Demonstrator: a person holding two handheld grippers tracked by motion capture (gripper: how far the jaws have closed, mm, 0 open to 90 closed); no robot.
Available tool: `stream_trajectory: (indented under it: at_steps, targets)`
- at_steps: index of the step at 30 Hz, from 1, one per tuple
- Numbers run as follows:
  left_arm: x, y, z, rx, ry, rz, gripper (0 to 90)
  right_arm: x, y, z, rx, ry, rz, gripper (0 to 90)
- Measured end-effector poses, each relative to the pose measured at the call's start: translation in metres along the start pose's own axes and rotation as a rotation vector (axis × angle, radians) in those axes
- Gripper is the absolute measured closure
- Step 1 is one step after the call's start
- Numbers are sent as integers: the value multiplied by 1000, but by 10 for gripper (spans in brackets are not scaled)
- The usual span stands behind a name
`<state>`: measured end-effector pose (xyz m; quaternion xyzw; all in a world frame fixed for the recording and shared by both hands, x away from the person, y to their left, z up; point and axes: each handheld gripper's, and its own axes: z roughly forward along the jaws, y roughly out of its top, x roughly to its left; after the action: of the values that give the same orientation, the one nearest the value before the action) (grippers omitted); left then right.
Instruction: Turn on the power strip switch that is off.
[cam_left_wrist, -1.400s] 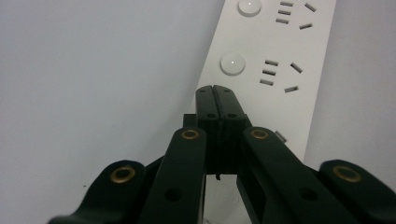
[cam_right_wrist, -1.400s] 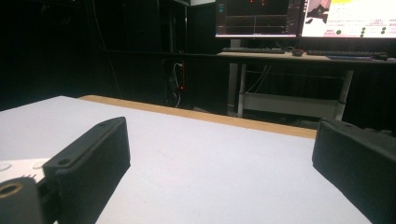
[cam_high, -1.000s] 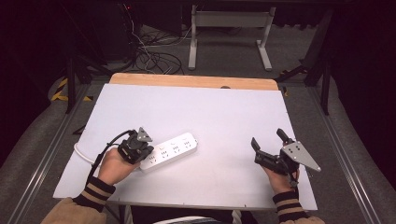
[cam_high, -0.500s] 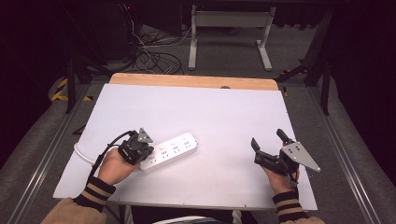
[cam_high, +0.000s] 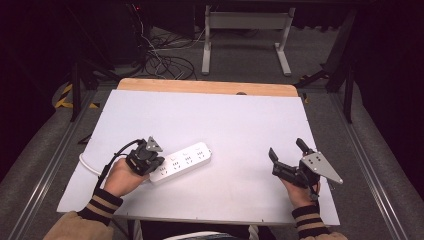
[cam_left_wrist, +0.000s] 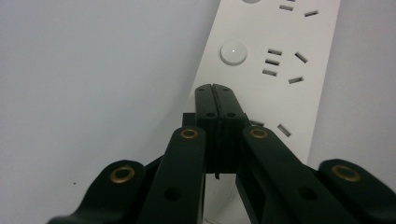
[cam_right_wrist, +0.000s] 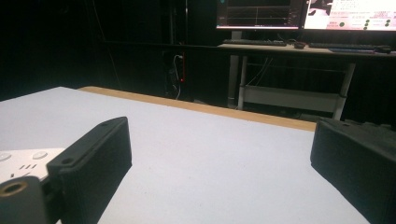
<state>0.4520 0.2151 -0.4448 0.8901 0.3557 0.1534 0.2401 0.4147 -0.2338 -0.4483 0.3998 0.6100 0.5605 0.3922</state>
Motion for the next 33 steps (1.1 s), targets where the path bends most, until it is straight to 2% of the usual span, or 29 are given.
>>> stream_trajectory:
  at_steps: [16, 17, 33]
  targets:
    - [-1, -1, 1, -10, 6, 6, 900, 0, 0, -1, 1, -6, 3, 60]
    - [-2, -2, 1, -13, 16, 9, 900, 0, 0, -1, 1, -6, 3, 60]
    - [-2, -2, 1, -20, 13, 15, 900, 0, 0, 0, 1, -7, 2, 61]
